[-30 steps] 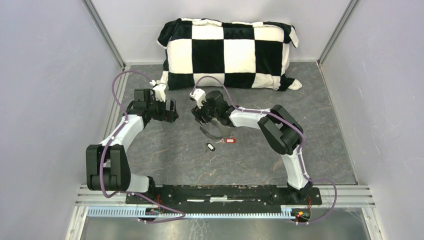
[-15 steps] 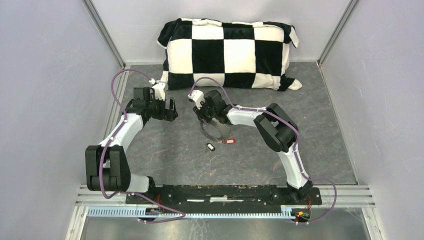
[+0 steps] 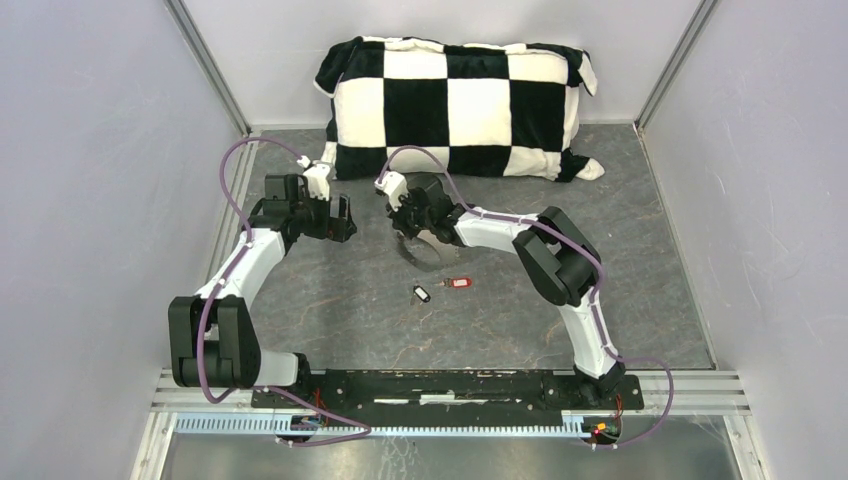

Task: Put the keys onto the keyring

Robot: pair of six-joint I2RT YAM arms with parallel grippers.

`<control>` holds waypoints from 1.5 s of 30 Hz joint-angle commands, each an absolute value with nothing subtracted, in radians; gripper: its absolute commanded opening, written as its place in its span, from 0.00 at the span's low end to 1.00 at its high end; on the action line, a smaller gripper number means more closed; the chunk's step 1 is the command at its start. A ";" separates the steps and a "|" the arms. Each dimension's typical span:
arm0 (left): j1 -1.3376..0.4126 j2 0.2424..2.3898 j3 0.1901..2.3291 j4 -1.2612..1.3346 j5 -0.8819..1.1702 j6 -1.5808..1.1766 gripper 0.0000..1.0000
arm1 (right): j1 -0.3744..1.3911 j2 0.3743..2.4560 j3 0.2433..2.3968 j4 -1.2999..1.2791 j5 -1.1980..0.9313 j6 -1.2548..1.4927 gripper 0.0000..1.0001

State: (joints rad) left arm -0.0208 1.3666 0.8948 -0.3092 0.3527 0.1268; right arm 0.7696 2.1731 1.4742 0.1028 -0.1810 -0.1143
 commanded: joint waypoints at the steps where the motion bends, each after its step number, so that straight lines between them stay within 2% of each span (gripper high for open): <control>1: -0.018 1.345 0.928 -0.315 0.455 0.113 1.00 | 0.765 2.030 1.437 0.218 -0.239 -0.054 0.00; 6: -0.020 1.335 0.934 -0.377 0.593 0.222 0.99 | 0.764 1.939 1.351 0.294 -0.297 -0.002 0.00; 13: -0.020 1.284 1.003 -0.602 0.788 0.479 0.98 | 0.764 1.788 1.166 0.487 -0.407 0.149 0.00; 18: -0.020 1.248 1.087 -0.796 0.902 0.695 0.80 | 0.764 1.717 1.082 0.599 -0.488 0.234 0.00; 21: -0.020 1.245 1.140 -0.896 0.934 0.751 0.79 | 0.764 1.689 1.054 0.668 -0.544 0.289 0.00; 24: -0.020 1.220 1.173 -0.919 0.942 0.748 0.85 | 0.764 1.659 1.031 0.730 -0.590 0.336 0.00; 27: -0.020 1.179 1.184 -0.920 0.942 0.732 0.99 | 0.770 1.622 1.002 0.791 -0.619 0.372 0.00; 34: -0.020 1.101 1.233 -0.969 0.979 0.723 1.00 | 0.814 1.514 0.962 0.787 -0.590 0.339 0.00; 37: -0.020 1.101 1.269 -1.081 1.070 0.789 0.96 | 0.842 1.472 0.954 0.767 -0.569 0.317 0.00; 41: -0.021 1.085 1.288 -1.170 1.142 0.818 0.87 | 0.898 1.413 0.936 0.730 -0.515 0.259 0.00; 45: -0.024 1.054 1.297 -1.238 1.176 0.842 0.69 | 0.959 1.361 0.915 0.712 -0.450 0.199 0.00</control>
State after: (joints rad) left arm -0.0212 1.0939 1.2518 -1.1240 1.0798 0.7704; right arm 0.9112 1.4307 0.9272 0.6933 -0.5262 0.2760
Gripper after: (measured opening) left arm 0.764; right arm 0.006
